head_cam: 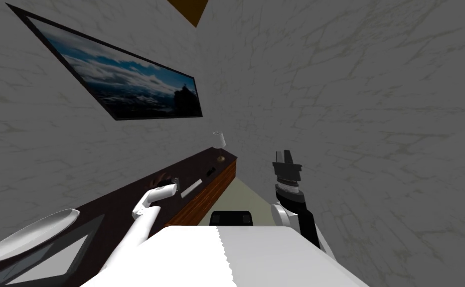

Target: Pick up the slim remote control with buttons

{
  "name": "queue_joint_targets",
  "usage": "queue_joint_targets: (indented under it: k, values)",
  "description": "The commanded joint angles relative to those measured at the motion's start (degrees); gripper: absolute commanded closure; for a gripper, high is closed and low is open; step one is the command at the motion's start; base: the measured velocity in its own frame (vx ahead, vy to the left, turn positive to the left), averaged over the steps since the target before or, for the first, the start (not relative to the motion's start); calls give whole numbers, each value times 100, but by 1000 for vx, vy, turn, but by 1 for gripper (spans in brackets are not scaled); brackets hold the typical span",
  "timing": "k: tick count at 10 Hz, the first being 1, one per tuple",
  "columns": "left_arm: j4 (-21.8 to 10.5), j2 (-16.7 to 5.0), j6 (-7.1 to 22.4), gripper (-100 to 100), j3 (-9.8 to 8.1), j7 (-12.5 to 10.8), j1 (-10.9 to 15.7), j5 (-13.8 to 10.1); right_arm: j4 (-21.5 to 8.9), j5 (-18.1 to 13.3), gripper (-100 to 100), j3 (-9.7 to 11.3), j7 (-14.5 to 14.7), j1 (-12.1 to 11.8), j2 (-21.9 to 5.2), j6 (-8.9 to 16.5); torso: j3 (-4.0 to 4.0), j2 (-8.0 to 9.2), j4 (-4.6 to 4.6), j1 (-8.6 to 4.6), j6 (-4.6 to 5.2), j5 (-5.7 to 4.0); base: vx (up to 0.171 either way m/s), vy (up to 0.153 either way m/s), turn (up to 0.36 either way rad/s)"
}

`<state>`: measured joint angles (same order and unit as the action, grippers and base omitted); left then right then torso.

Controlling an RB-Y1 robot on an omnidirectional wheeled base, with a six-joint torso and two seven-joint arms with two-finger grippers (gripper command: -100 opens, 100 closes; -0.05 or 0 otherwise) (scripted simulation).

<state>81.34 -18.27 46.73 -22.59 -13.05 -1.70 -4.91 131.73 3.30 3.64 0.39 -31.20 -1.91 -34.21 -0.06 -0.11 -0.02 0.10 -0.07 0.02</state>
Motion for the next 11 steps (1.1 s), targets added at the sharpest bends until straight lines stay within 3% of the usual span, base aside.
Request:
queue_joint_targets:
  k: [1, 4, 6, 9, 11]
  values:
    - [-286, -32, 286, -100, -104, -98, 96, -100, 0, 0, 0, 0, 0, 0, 0, 0, 0, 0, 0, 0, 0, 0, 32, 16, -125]
    - [-513, -50, 639, -100, -190, -185, 164, -182, 0, 0, 0, 0, 0, 0, 0, 0, -3, -6, -1, 2, 3, 1, 33, 17, -94]
    - [-861, -80, 1027, -100, -349, -359, 280, -345, 0, 0, 0, 0, 0, 0, 0, 0, -4, -7, -1, 2, 3, 1, 51, 22, -170]
    - [-1139, -92, 1325, -100, -423, -445, 327, -425, 0, 0, 0, 0, 0, 0, 0, 0, -5, -10, -2, 5, 1, 1, 44, 27, -86]
    - [-1504, -111, 1697, -100, -556, -611, 404, -576, 0, 0, 0, 0, 0, 0, 0, 0, -4, -7, -1, 2, 2, 1, 51, 26, -133]
